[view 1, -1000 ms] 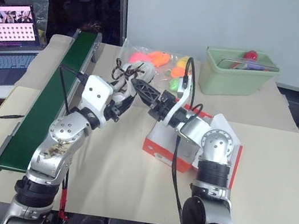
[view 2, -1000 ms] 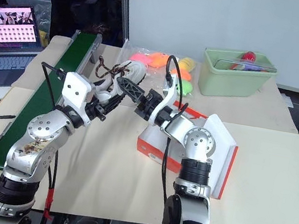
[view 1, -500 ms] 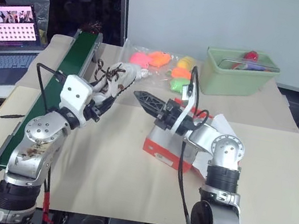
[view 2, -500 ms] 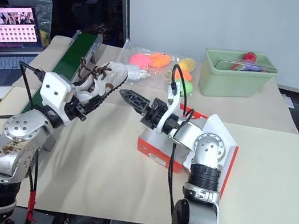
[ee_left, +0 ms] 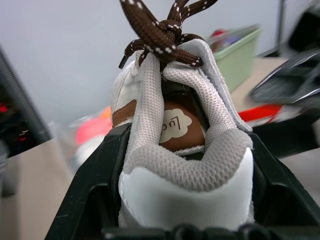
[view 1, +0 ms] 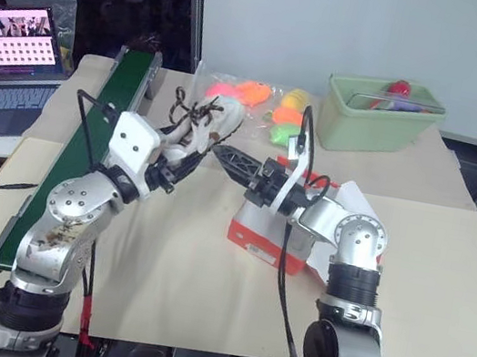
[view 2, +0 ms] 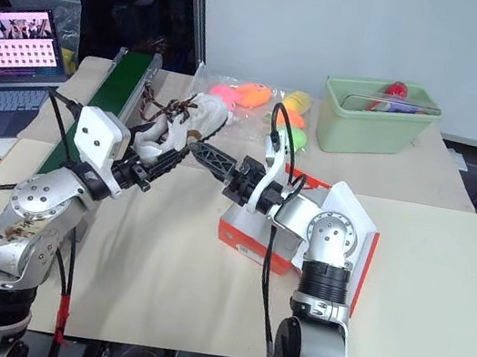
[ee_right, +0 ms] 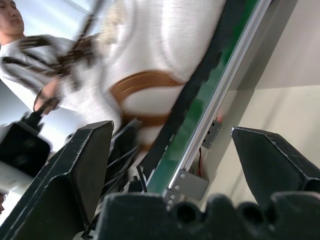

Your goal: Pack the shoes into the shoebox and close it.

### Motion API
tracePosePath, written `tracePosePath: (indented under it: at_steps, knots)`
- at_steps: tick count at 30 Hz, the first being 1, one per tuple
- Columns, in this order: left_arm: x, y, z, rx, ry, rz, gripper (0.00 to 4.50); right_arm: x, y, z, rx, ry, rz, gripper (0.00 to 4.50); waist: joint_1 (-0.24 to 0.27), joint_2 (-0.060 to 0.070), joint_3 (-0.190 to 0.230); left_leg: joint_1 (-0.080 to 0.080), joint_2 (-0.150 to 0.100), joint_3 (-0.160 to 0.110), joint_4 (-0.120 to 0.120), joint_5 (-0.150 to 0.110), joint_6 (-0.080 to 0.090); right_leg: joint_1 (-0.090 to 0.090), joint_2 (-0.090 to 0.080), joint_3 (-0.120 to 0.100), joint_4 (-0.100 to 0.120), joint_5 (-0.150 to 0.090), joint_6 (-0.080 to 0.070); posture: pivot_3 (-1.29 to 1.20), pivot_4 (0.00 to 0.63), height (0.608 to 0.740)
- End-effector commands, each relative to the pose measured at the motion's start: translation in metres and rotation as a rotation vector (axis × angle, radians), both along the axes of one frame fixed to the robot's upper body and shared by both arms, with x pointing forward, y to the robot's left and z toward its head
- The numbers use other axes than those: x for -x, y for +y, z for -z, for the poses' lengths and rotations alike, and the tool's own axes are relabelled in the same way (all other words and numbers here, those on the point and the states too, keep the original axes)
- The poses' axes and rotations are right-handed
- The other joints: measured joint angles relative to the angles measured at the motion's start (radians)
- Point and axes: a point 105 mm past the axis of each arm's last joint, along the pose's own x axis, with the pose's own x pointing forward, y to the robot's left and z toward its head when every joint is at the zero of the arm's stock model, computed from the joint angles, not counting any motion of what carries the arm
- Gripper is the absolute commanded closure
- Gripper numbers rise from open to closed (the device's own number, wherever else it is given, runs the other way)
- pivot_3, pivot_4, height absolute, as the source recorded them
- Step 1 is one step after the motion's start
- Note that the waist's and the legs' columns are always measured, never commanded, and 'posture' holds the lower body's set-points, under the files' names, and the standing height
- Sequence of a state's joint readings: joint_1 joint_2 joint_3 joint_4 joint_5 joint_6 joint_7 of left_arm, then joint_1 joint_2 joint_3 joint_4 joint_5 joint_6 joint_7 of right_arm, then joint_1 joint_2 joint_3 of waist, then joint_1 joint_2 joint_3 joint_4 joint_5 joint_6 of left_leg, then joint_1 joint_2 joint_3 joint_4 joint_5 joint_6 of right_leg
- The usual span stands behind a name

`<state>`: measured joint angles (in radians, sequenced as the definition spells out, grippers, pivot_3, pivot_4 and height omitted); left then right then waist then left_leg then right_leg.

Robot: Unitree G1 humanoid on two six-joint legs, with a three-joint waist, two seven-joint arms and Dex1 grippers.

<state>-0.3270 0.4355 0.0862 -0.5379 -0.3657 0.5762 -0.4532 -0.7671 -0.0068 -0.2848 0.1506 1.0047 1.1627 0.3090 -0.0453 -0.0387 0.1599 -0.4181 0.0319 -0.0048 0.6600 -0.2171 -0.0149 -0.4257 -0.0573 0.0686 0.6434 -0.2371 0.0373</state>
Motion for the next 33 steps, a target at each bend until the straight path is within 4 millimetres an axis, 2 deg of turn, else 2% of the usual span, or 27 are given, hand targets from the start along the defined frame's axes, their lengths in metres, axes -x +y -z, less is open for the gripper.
tracePosePath:
  at_steps: [1, 5, 10, 13, 16, 22, 24, 33]
  knots:
    - [0.019, -0.023, -0.016, 0.063, 0.002, 0.154, 1.73, -0.002, 0.004, -0.018, -0.042, -0.054, 0.0, 0.0, -0.001, 0.0, 0.0, 0.0, 0.0, 0.0, 0.0, 0.0, 0.0, 0.0, 0.0, 0.0, 0.0, 0.0, 0.0, 0.0, 0.15, 0.729]
    - [0.025, -0.031, -0.009, 0.035, 0.065, 0.219, 1.73, -0.007, 0.006, -0.023, -0.067, -0.054, 0.012, 0.0, -0.003, 0.0, 0.0, 0.0, 0.0, 0.0, 0.0, 0.0, 0.0, 0.0, 0.0, 0.0, 0.0, 0.0, 0.0, 0.0, 0.15, 0.729]
    - [0.021, -0.025, -0.006, 0.013, 0.063, 0.181, 1.73, -0.004, 0.012, -0.036, -0.104, -0.088, 0.004, 0.0, -0.001, 0.0, 0.0, 0.0, 0.0, 0.0, 0.0, 0.0, 0.0, 0.0, 0.0, 0.0, 0.0, 0.0, 0.0, 0.0, 0.15, 0.729]
    - [0.019, -0.024, -0.009, 0.015, 0.056, 0.173, 1.82, -0.004, 0.012, -0.036, -0.108, -0.088, 0.009, 0.65, 0.0, 0.0, 0.0, 0.0, 0.0, 0.0, 0.0, 0.0, 0.0, 0.0, 0.0, 0.0, 0.0, 0.0, 0.0, 0.0, 0.15, 0.729]
    - [0.019, -0.023, -0.009, 0.012, 0.054, 0.169, 1.82, -0.001, 0.013, -0.039, -0.12, -0.096, 0.004, 1.82, 0.0, 0.0, 0.0, 0.0, 0.0, 0.0, 0.0, 0.0, 0.0, 0.0, 0.0, 0.0, 0.0, 0.0, 0.0, 0.0, 0.15, 0.729]
    - [0.019, -0.023, -0.009, 0.01, 0.052, 0.168, 1.82, 0.001, 0.016, -0.045, -0.144, -0.104, -0.002, 3.68, 0.0, 0.0, 0.0, 0.0, 0.0, 0.0, 0.0, 0.0, 0.0, 0.0, 0.0, 0.0, 0.0, 0.0, 0.0, 0.0, 0.15, 0.729]
    - [0.019, -0.023, -0.009, 0.011, 0.052, 0.167, 1.82, 0.001, 0.018, -0.046, -0.149, -0.107, -0.006, 4.11, -0.001, 0.0, 0.0, 0.0, 0.0, 0.0, 0.0, 0.0, 0.0, 0.0, 0.0, 0.0, 0.0, 0.0, 0.0, 0.0, 0.15, 0.729]
    - [0.015, -0.021, 0.0, -0.055, 0.059, 0.127, 1.82, 0.005, 0.028, -0.059, -0.228, -0.085, -0.007, 4.24, 0.0, 0.0, 0.0, 0.0, 0.0, 0.0, 0.0, 0.0, 0.0, 0.0, 0.0, 0.0, 0.0, 0.0, 0.0, 0.0, 0.15, 0.729]
